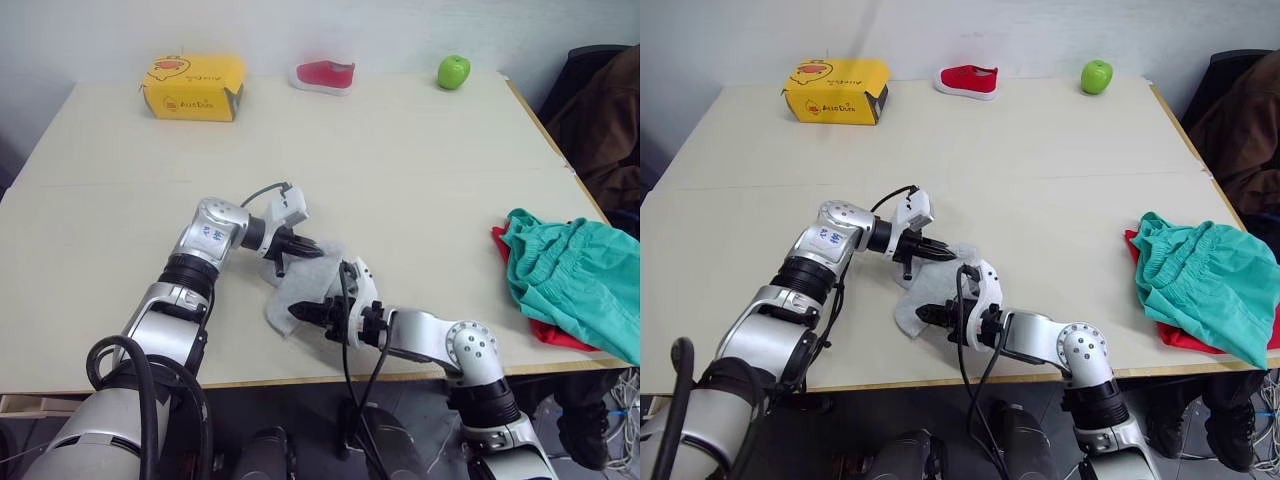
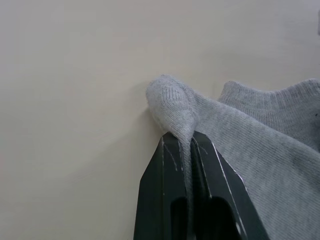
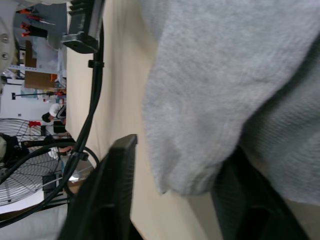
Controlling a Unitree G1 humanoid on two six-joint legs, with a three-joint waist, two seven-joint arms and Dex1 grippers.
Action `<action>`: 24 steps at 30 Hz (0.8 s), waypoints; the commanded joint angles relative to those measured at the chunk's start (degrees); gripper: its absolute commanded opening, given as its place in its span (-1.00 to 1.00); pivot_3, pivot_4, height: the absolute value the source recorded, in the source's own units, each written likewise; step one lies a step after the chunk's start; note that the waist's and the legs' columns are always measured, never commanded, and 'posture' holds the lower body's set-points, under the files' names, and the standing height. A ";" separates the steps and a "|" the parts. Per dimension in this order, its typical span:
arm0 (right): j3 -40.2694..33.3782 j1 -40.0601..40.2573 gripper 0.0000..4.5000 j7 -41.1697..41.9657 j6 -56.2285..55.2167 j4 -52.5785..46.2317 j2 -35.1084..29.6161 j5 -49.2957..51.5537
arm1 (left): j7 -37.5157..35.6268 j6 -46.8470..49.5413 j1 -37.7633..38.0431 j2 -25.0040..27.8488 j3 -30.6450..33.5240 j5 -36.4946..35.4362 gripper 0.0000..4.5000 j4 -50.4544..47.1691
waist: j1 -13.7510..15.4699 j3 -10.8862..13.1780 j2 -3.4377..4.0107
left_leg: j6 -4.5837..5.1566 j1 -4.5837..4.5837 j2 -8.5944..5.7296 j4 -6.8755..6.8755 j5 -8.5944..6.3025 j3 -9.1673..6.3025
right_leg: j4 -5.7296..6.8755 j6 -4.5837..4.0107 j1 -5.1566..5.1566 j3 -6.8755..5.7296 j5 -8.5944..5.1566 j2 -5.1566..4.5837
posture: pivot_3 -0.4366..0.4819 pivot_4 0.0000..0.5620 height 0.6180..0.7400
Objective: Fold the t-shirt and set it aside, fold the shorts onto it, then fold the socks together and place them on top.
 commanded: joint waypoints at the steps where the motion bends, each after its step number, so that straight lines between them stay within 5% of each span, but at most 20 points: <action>1: 0.79 0.85 -0.71 0.77 1.02 -1.17 0.20 -0.25 | 0.26 -0.19 0.38 0.45 0.43 -0.16 -1.00 -1.62 | -0.02 0.00 0.00 | 0.00 0.01 0.00 0.00 0.00 0.00 | 0.00 0.00 0.00 0.00 0.00 0.00 | -0.05 -0.47 1.00; 3: 0.69 0.82 -0.97 1.13 1.36 -1.58 -0.21 -0.55 | 0.20 0.24 0.36 0.52 0.75 -0.52 -1.00 -1.88 | 0.00 -0.01 -0.01 | 0.00 0.01 0.01 0.00 0.00 0.00 | 0.01 0.00 0.01 0.00 0.00 0.00 | -0.05 -0.47 1.00; 10: -0.31 0.31 -0.97 1.23 2.54 -5.01 -4.14 7.53 | -1.32 5.17 1.27 2.32 2.59 -3.11 -1.00 -7.76 | 0.06 0.00 -0.01 | 0.01 -0.01 0.00 0.01 0.00 -0.01 | -0.02 0.00 0.00 0.00 0.00 0.00 | -0.05 -0.47 1.00; 14: 0.14 -2.76 -0.97 3.94 5.46 -6.49 -11.97 14.14 | -1.57 11.25 3.46 5.30 4.51 -5.75 -1.00 -15.87 | 0.06 0.01 0.01 | 0.01 -0.02 0.01 0.01 0.00 -0.04 | -0.05 0.00 -0.01 -0.01 0.00 -0.01 | -0.05 -0.47 1.00; 19: -0.96 -12.45 -0.97 17.05 13.83 -1.63 -24.45 14.09 | 5.61 18.98 9.28 7.24 8.50 -8.06 -1.00 -27.55 | 0.02 0.03 0.04 | 0.02 -0.01 0.03 0.01 -0.01 -0.06 | -0.05 0.00 0.00 0.00 0.00 -0.02 | -0.05 -0.47 1.00; 24: 1.73 -23.91 -0.97 36.64 21.86 7.67 -29.88 -1.77 | 18.86 32.90 18.77 4.69 16.01 -12.15 -1.00 -46.10 | 0.21 0.03 0.04 | 0.03 -0.04 0.04 0.01 -0.02 -0.05 | -0.07 0.01 0.00 0.01 0.00 -0.01 | -0.05 -0.47 1.00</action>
